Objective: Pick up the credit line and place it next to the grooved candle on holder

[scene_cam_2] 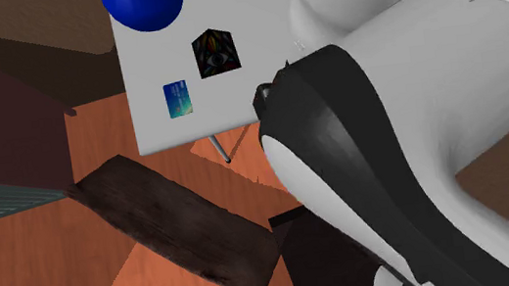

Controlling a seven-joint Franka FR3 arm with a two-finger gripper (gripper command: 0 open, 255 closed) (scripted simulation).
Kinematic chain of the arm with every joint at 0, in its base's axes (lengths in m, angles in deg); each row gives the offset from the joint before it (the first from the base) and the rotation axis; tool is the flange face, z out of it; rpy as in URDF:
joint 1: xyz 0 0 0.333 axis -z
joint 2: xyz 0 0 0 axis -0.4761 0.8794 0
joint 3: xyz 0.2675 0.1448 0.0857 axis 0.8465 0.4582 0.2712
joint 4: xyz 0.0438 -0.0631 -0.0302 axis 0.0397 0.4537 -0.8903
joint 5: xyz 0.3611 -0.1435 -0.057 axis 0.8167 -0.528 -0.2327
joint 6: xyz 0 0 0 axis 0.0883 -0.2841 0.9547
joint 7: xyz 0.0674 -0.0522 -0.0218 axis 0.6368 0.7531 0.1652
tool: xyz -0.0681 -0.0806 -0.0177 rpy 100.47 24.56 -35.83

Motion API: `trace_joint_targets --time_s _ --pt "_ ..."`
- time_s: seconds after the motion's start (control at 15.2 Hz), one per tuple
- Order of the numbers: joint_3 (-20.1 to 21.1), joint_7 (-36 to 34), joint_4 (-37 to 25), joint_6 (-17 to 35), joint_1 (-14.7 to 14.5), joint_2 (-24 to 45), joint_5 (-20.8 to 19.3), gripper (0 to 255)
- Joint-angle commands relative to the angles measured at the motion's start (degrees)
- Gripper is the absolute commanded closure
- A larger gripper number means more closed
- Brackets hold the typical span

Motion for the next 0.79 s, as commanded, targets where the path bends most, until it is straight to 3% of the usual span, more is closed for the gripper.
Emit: trace_joint_targets --time_s 0.0,0.73 --pt "1.3 -2.1 -2.2 1.0 -0.3 3.9 -0.1 0" --pt "6.8 -14.7 -21.5 2.4 -4.1 28.6 -4.4 0"
